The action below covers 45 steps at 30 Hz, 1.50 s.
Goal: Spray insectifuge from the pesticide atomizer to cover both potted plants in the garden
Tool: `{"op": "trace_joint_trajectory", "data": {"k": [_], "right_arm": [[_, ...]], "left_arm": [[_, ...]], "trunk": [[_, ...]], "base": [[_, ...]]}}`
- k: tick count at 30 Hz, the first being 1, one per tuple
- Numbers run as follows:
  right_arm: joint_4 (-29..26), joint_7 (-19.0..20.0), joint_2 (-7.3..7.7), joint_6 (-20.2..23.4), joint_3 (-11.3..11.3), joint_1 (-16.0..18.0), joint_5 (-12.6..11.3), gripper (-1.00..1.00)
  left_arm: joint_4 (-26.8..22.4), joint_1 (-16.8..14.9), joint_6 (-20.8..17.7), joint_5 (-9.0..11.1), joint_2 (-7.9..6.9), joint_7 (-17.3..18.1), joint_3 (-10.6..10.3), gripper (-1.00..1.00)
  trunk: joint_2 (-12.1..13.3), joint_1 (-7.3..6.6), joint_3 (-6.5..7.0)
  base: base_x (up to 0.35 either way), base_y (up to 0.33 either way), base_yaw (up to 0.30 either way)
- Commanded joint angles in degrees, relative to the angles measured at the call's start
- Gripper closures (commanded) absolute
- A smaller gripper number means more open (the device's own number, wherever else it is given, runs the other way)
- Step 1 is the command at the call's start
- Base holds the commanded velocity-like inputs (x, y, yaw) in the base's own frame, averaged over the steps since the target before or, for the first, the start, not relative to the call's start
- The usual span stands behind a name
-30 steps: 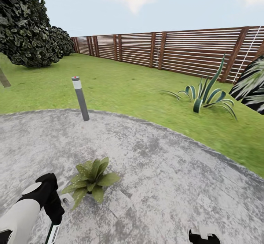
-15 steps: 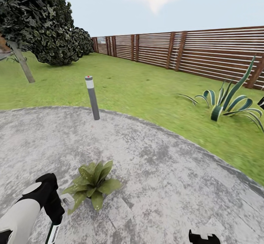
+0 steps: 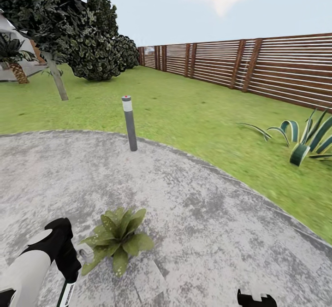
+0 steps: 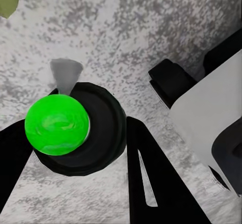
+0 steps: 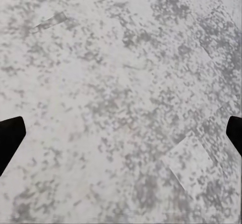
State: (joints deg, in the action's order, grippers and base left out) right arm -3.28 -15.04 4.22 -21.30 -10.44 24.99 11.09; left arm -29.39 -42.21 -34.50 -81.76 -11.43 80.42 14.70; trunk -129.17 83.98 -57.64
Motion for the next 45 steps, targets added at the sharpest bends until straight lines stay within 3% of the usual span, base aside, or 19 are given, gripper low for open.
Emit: {"op": "trace_joint_trajectory", "data": {"k": [1, 10, 23, 28, 30, 31, 33, 35, 45], "right_arm": [[0.1, -0.1, -0.01, -0.2, -0.5, 0.0, 0.6, -1.0], [-0.1, -0.2, -0.19, -0.3, -0.5, 0.0, 0.7, -1.0], [0.0, -0.2, -0.18, -0.2, -0.5, 0.0, 0.7, -1.0], [0.0, -0.2, -0.18, -0.2, -0.5, 0.0, 0.7, -1.0], [-0.1, -0.2, -0.15, -0.2, -0.5, 0.0, 0.7, -1.0], [-0.1, -0.1, -0.07, -0.2, -0.5, 0.0, 0.7, -1.0], [0.1, -0.1, 0.01, -0.2, -0.5, 0.0, 0.7, -1.0], [0.3, 0.0, 0.07, -0.2, -0.5, 0.0, 0.7, -1.0], [0.3, -0.1, 0.08, -0.2, -0.5, 0.0, 0.7, -1.0]], "left_arm": [[-0.1, -0.1, -0.6, -0.6, 0.04, 0.4, 0.4, 1.0], [-0.1, -0.1, -0.6, -0.6, -0.08, 0.4, 0.4, 1.0], [-0.2, -0.8, -0.8, -0.6, 0.85, 0.5, 0.2, 1.0], [-0.1, -4.7, -4.8, -1.3, 2.33, 1.2, -0.3, 1.0], [0.1, -6.2, -5.1, -1.4, 2.46, 4.0, -1.2, 1.0], [0.0, -6.7, -5.2, -1.8, 2.43, 8.6, -4.4, 1.0], [-0.2, -6.9, -5.4, -2.6, 2.45, 9.6, -9.2, 1.0], [-0.2, -7.0, -5.6, -2.9, 2.54, 9.6, -12.0, 1.0], [-1.4, -6.9, -5.8, -2.9, 2.4, 9.6, -12.2, 1.0]], "trunk": [[0.0, 0.0, -0.05], [0.0, 0.0, -0.05], [0.0, 0.0, -0.05], [0.0, 0.0, -0.05], [0.0, 0.0, -0.05], [0.0, 0.0, -0.05], [0.0, 0.0, -0.05], [0.0, 0.0, -0.05], [0.0, 0.0, -0.05]], "base": [[0.078, -0.254, 0.054], [-0.084, -0.243, 0.007], [-0.017, -0.011, 0.261], [0.0, 0.0, 0.276], [0.0, 0.0, 0.152], [0.0, 0.0, 0.039], [0.0, 0.0, 0.015], [0.0, 0.0, 0.003], [0.223, 0.0, 0.0]]}}
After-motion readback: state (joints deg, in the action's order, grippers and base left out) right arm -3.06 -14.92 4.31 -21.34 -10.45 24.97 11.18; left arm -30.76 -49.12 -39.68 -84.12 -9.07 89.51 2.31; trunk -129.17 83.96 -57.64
